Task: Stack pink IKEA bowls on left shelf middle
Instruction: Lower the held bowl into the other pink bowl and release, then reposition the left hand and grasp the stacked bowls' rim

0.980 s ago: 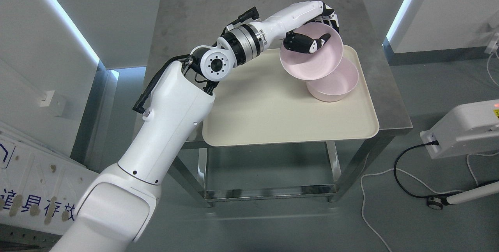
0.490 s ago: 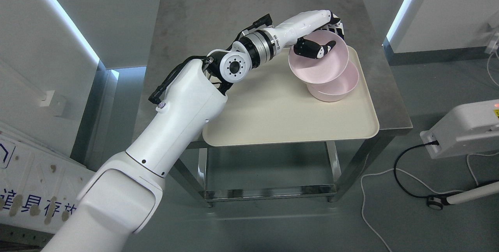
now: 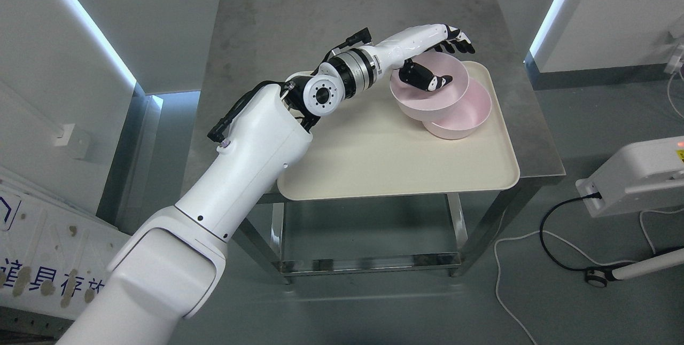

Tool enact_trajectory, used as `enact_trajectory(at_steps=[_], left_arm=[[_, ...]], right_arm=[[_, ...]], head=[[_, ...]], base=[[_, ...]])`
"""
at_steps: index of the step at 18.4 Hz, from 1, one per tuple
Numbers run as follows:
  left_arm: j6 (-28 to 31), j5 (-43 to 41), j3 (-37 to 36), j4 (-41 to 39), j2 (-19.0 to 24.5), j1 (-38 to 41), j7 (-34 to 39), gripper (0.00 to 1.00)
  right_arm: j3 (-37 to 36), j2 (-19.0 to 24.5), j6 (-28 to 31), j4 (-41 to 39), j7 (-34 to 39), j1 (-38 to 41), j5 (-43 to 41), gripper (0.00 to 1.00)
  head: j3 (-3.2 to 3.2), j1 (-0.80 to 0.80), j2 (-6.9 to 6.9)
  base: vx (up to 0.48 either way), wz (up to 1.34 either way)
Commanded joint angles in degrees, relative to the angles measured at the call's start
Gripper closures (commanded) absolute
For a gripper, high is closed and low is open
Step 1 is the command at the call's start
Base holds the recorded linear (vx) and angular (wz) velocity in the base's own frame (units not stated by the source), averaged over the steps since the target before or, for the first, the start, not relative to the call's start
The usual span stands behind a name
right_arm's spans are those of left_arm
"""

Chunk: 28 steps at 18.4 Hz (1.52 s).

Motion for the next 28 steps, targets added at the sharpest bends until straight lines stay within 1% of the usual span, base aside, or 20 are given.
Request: enact_trajectory(at_steps=[1, 2, 4, 8, 10, 11, 12, 13, 14, 15, 16, 18, 19, 20, 21, 23, 25, 28], left_arm=[[0.1, 5.7, 7.2, -4.5, 0.7, 1.9, -0.1, 0.35], [0.1, 7.0, 8.5, -6.0, 0.7, 1.9, -0.1, 0.35], [0.2, 7.2, 8.5, -7.8, 0.7, 1.8, -0.1, 0.34], [0.8, 7.1, 3.9, -9.8, 0.7, 1.7, 0.1, 0.34], [1.7, 7.1, 3.7, -11.0, 0.7, 1.6, 0.5, 0.34], [1.7, 7.2, 4.7, -11.1, 0.7, 1.6, 1.0, 0.34], [1.6, 7.7, 7.2, -11.4, 0.7, 1.6, 1.1, 0.34], [1.5, 9.3, 10.7, -12.6, 0.7, 1.7, 0.5, 0.34], [1.5, 13.2, 13.5, -14.5, 0.7, 2.1, -0.3, 0.34], [1.4, 18.3, 15.1, -17.4, 0.7, 2.7, -2.9, 0.34], [1.4, 22.2, 15.8, -21.6, 0.7, 4.3, -7.9, 0.34], [0.9, 22.4, 16.7, -27.0, 0.7, 7.4, -17.9, 0.34], [0.1, 21.6, 16.1, -28.8, 0.7, 9.0, -20.2, 0.34], [-1.3, 20.0, 15.5, -30.7, 1.0, 10.9, -20.8, 0.34], [-3.4, 17.4, 13.6, -32.2, 2.6, 13.3, -21.1, 0.34], [-6.7, 13.0, 9.9, -32.6, 4.1, 15.5, -21.1, 0.34], [-7.0, 5.7, 8.6, -32.3, 3.9, 17.5, -20.9, 0.34], [-6.9, -6.5, 9.4, -29.8, 2.7, 19.7, -20.3, 0.34]], right_arm=[[-0.3, -1.0, 0.0, -1.0, 0.0, 0.0, -0.1, 0.0], [-0.3, -1.0, 0.0, -1.0, 0.0, 0.0, -0.1, 0.0], [-0.3, -1.0, 0.0, -1.0, 0.0, 0.0, -0.1, 0.0], [-0.3, -1.0, 0.0, -1.0, 0.0, 0.0, -0.1, 0.0], [-0.3, -1.0, 0.0, -1.0, 0.0, 0.0, -0.1, 0.0], [-0.3, -1.0, 0.0, -1.0, 0.0, 0.0, -0.1, 0.0], [-0.3, -1.0, 0.0, -1.0, 0.0, 0.0, -0.1, 0.0], [-0.3, -1.0, 0.0, -1.0, 0.0, 0.0, -0.1, 0.0], [-0.3, -1.0, 0.0, -1.0, 0.0, 0.0, -0.1, 0.0], [-0.3, -1.0, 0.0, -1.0, 0.0, 0.0, -0.1, 0.0], [-0.3, -1.0, 0.0, -1.0, 0.0, 0.0, -0.1, 0.0], [-0.3, -1.0, 0.0, -1.0, 0.0, 0.0, -0.1, 0.0], [-0.3, -1.0, 0.0, -1.0, 0.0, 0.0, -0.1, 0.0], [-0.3, -1.0, 0.0, -1.0, 0.0, 0.0, -0.1, 0.0], [-0.3, -1.0, 0.0, -1.0, 0.0, 0.0, -0.1, 0.0], [-0.3, -1.0, 0.0, -1.0, 0.0, 0.0, -0.1, 0.0], [-0.3, -1.0, 0.0, -1.0, 0.0, 0.0, -0.1, 0.0], [-0.3, -1.0, 0.0, -1.0, 0.0, 0.0, -0.1, 0.0]], head=[[0.0, 0.0, 0.0], [0.0, 0.0, 0.0], [0.0, 0.0, 0.0], [0.0, 0.0, 0.0], [0.0, 0.0, 0.0], [0.0, 0.0, 0.0], [0.0, 0.0, 0.0], [0.0, 0.0, 0.0], [0.0, 0.0, 0.0], [0.0, 0.0, 0.0], [0.0, 0.0, 0.0], [0.0, 0.0, 0.0], [0.0, 0.0, 0.0], [0.0, 0.0, 0.0], [0.0, 0.0, 0.0], [0.0, 0.0, 0.0], [0.0, 0.0, 0.0], [0.0, 0.0, 0.0]], base=[[0.0, 0.0], [0.0, 0.0], [0.0, 0.0], [0.0, 0.0], [0.0, 0.0], [0.0, 0.0], [0.0, 0.0], [0.0, 0.0], [0.0, 0.0], [0.0, 0.0], [0.0, 0.0], [0.0, 0.0], [0.0, 0.0], [0.0, 0.0], [0.0, 0.0], [0.0, 0.0], [0.0, 0.0], [0.0, 0.0]])
